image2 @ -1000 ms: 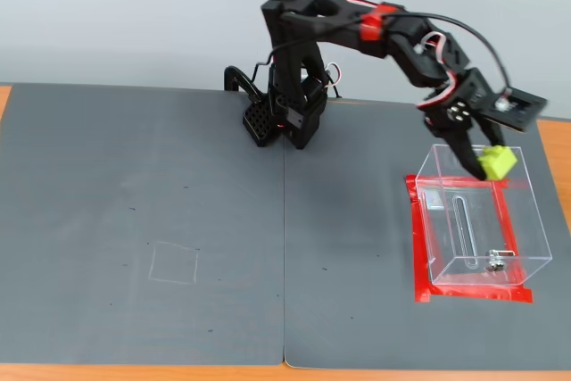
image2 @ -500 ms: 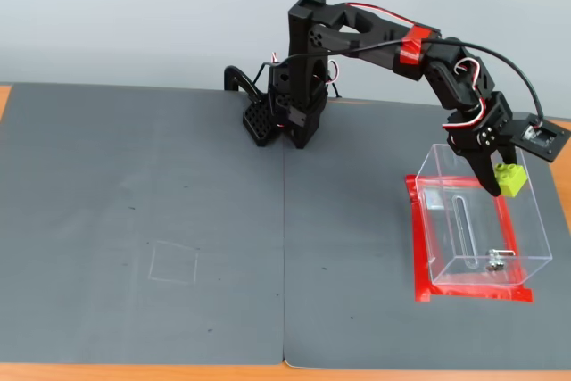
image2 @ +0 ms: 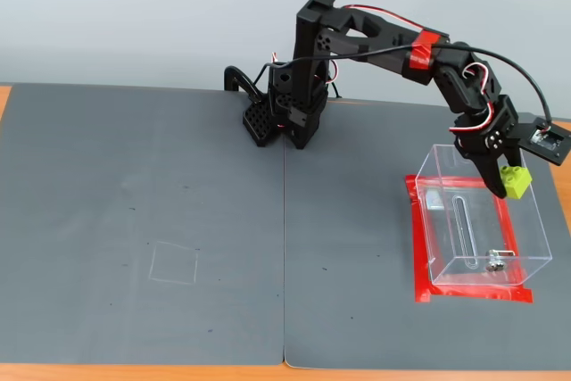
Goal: Pick the green lego block and place it into the transparent box
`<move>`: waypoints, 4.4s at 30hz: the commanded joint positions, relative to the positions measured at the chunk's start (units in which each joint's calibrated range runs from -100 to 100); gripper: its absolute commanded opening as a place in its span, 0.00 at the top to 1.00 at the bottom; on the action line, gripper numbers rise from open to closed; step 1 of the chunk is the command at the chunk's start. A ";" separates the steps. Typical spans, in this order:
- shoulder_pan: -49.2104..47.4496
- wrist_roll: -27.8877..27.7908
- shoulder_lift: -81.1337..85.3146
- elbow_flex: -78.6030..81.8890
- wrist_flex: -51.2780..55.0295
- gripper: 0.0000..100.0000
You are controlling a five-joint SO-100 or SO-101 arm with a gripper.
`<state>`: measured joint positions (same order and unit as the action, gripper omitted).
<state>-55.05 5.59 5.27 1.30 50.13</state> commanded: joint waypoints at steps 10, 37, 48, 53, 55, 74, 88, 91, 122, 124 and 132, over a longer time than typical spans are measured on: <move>0.03 -0.20 0.54 -2.98 -0.30 0.81; 22.63 -1.24 38.35 30.31 -0.13 0.98; 38.38 -0.72 62.18 49.94 -0.13 0.98; 47.33 -0.72 67.69 58.17 -0.13 0.98; 49.56 -1.14 69.98 60.34 -0.13 0.98; 56.20 -4.68 94.22 91.37 -0.04 0.98; 57.32 -5.57 94.31 98.61 1.52 0.98; 56.43 -5.57 94.31 98.61 1.87 0.98; 54.64 -5.25 94.14 98.61 1.09 0.98; 54.64 -5.25 94.14 98.61 1.09 0.98; 54.64 -5.25 94.14 98.61 1.09 0.98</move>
<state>-0.22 0.27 99.07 99.55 51.69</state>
